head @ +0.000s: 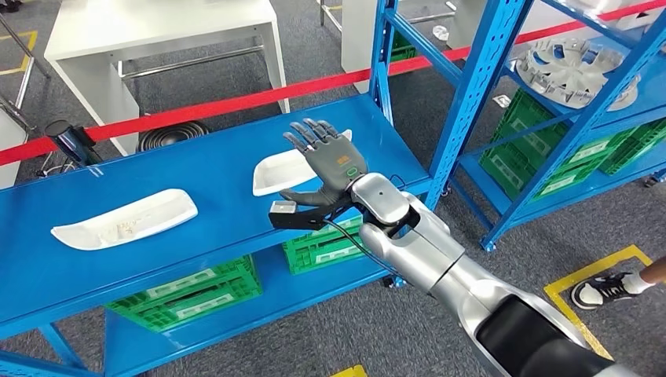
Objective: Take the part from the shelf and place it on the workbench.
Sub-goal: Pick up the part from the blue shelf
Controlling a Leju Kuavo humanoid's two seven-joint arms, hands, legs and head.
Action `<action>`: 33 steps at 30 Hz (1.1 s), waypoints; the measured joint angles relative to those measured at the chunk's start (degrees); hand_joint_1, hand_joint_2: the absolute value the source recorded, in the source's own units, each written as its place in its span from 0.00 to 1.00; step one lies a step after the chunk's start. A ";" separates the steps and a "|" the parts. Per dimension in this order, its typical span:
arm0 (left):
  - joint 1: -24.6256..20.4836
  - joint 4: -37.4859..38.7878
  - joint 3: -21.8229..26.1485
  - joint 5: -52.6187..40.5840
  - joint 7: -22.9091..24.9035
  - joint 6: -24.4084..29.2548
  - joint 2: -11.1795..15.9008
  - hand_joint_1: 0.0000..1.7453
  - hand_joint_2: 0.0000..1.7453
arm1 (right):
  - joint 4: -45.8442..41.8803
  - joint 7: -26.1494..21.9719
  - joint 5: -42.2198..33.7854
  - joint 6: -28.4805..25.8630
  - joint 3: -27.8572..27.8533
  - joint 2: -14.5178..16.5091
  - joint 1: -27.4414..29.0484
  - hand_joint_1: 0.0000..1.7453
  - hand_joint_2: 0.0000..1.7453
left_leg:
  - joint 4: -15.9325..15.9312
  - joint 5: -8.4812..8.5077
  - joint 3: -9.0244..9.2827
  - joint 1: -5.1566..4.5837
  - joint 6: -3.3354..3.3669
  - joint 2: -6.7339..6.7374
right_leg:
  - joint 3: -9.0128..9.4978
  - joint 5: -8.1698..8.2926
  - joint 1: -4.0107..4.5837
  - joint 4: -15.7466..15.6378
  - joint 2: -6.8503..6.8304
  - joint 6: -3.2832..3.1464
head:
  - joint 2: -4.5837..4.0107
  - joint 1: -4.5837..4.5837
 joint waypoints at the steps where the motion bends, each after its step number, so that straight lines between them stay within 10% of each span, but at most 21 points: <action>1: -0.05 0.01 -0.01 -0.16 0.10 -0.02 -0.01 0.00 0.00 | 0.00 0.04 0.00 -0.01 -0.11 0.16 0.29 0.00 0.00 | 3.58 -1.29 -2.09 0.01 -0.17 0.03 | 0.38 -0.33 0.02 -0.03 -0.01 -0.27 | 0.00 -0.02; 3: 0.00 0.01 -0.01 -0.35 0.34 -0.03 0.01 0.00 0.00 | 0.00 0.13 0.02 0.01 -0.20 0.51 1.24 0.00 0.00 | 9.68 -4.19 -6.33 0.01 -0.37 0.05 | 1.15 -1.10 0.09 -0.02 0.05 -0.50 | 0.00 -0.04; 5: 0.11 0.01 -0.01 -0.35 0.48 -0.03 0.05 0.00 0.00 | 0.00 0.19 0.06 0.04 -0.22 0.78 2.22 0.00 0.00 | 9.42 -3.32 -7.69 0.00 -0.30 0.06 | 2.22 -1.97 0.15 0.00 0.17 -0.45 | 0.00 -0.05; 8: 0.10 -0.01 -0.01 -0.38 0.46 -0.04 0.15 0.00 0.00 | 0.01 0.27 0.29 0.05 -0.36 1.39 2.86 0.00 0.00 | -1.88 4.11 -4.38 -0.09 0.15 0.08 | 3.87 -3.33 0.22 0.08 0.29 -0.04 | 0.00 -0.09; 13: -0.10 -0.02 -0.01 -0.49 0.42 -0.23 0.07 0.00 0.00 | 0.02 0.37 0.64 0.03 -0.87 1.97 3.33 0.00 0.00 | -6.51 5.24 -1.93 -0.10 1.92 0.00 | 4.49 -4.36 0.51 1.22 0.44 1.58 | 0.00 -0.15; 18: -0.38 -0.15 0.01 -0.75 0.51 -0.35 0.13 0.00 0.00 | 0.04 0.21 0.69 0.15 -1.37 2.02 3.55 0.00 0.00 | -6.58 4.14 -0.41 0.12 2.83 -0.03 | -4.22 -9.70 -0.01 15.63 0.05 3.06 | 0.00 0.04; 20: -0.30 -0.14 0.01 -0.75 0.55 -0.37 0.10 0.00 0.00 | 0.07 0.19 0.69 0.21 -1.45 2.02 3.94 0.00 0.00 | -6.52 3.41 0.21 0.12 2.70 -0.06 | -6.43 -8.99 -0.19 16.74 -0.01 3.14 | 0.00 0.06; 24: -0.36 -0.16 0.01 -0.94 0.44 -0.42 0.08 0.00 0.00 | 0.09 0.16 0.91 0.61 -1.74 2.07 4.01 0.00 0.00 | -6.52 1.77 2.10 0.10 1.85 -0.04 | -1.80 -1.43 0.01 2.88 -0.30 2.38 | 0.00 0.04; 29: -0.56 -0.20 0.01 -1.34 0.38 -0.44 0.10 0.00 0.00 | 0.08 0.12 1.15 0.96 -1.97 2.47 4.12 0.00 0.00 | -4.51 1.39 2.25 0.03 0.08 0.07 | 0.35 -1.29 0.11 0.55 -0.07 0.11 | 0.00 0.01; 33: -0.78 -0.21 -0.01 -1.36 0.40 -0.45 0.08 0.00 0.00 | 0.09 0.05 1.19 1.10 -2.06 2.99 4.35 0.00 0.00 | 7.66 -3.56 -5.03 0.11 -0.49 0.11 | 2.20 -2.61 0.31 0.45 -0.04 -1.02 | 0.00 -0.13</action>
